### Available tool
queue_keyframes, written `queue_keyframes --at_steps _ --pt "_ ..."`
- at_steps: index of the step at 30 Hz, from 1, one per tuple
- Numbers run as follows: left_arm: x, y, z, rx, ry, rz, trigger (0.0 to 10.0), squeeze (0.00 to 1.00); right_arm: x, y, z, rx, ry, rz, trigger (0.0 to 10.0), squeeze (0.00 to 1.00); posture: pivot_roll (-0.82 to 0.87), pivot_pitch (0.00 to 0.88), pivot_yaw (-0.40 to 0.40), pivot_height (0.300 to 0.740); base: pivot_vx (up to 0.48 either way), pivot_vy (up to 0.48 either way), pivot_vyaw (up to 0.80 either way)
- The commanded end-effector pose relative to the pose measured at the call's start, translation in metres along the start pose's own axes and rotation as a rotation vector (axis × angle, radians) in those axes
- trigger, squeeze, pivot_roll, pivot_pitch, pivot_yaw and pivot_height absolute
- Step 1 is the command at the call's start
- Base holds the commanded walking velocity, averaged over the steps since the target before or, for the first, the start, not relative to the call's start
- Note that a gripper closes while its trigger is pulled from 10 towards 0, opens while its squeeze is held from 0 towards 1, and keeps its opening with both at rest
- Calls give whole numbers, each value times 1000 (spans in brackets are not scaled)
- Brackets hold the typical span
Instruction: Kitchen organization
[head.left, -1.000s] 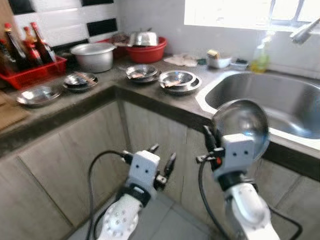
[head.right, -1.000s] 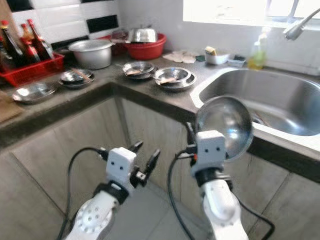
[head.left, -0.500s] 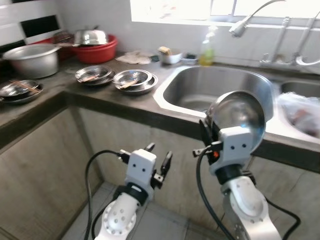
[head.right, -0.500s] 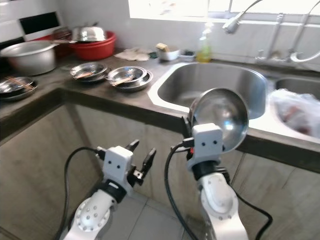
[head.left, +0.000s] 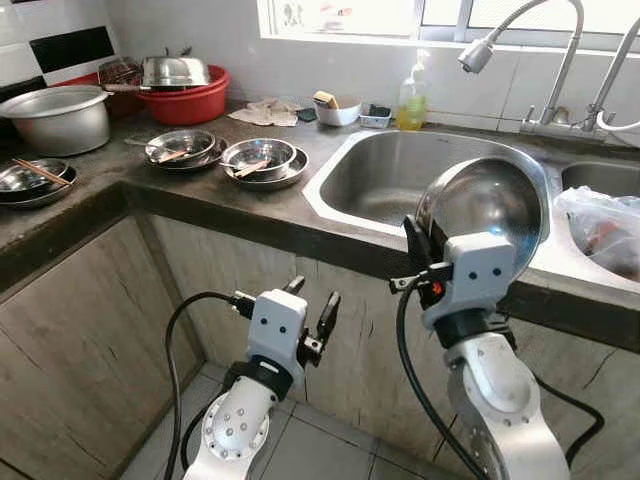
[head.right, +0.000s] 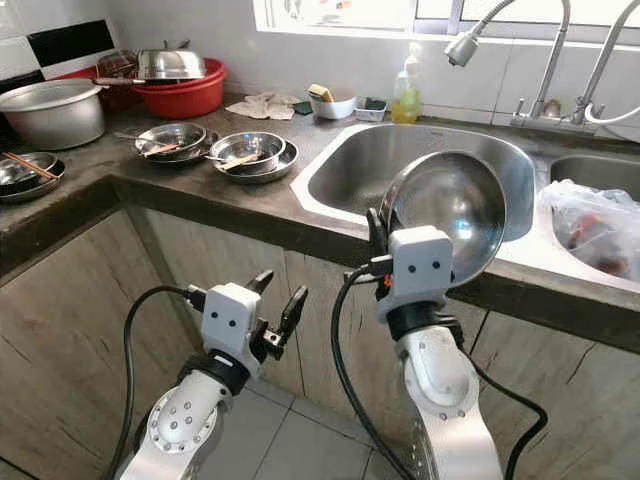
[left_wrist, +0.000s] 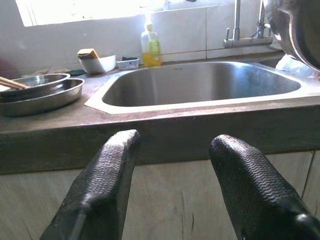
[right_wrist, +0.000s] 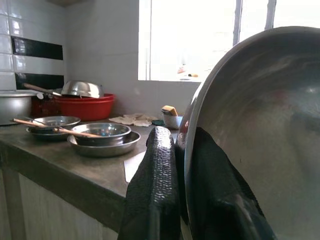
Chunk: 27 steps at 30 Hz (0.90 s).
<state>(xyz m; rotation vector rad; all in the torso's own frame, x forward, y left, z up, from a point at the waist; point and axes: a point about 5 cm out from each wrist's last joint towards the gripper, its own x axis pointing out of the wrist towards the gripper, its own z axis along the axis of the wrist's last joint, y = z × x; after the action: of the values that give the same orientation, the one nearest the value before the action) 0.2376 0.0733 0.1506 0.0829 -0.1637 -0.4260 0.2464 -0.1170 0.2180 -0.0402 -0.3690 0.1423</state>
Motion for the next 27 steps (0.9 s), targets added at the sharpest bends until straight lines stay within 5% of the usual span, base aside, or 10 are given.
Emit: queue_keyframes --at_steps 1,8,27 --pt "2 1 3 8 -11 4 10000 0 3 -2 5 -1 -23 -1 10000 0 -18 0 14 740 289 0 0" --pt "3 1 2 11 -9 3 10000 0 5 -6 4 -6 -16 -4 10000 0 -16 0 14 740 310 0 -457" --pt "3 0 1 12 -10 -6 10000 0 13 -9 3 -68 5 21 10000 0 -18 0 14 740 311 0 0"
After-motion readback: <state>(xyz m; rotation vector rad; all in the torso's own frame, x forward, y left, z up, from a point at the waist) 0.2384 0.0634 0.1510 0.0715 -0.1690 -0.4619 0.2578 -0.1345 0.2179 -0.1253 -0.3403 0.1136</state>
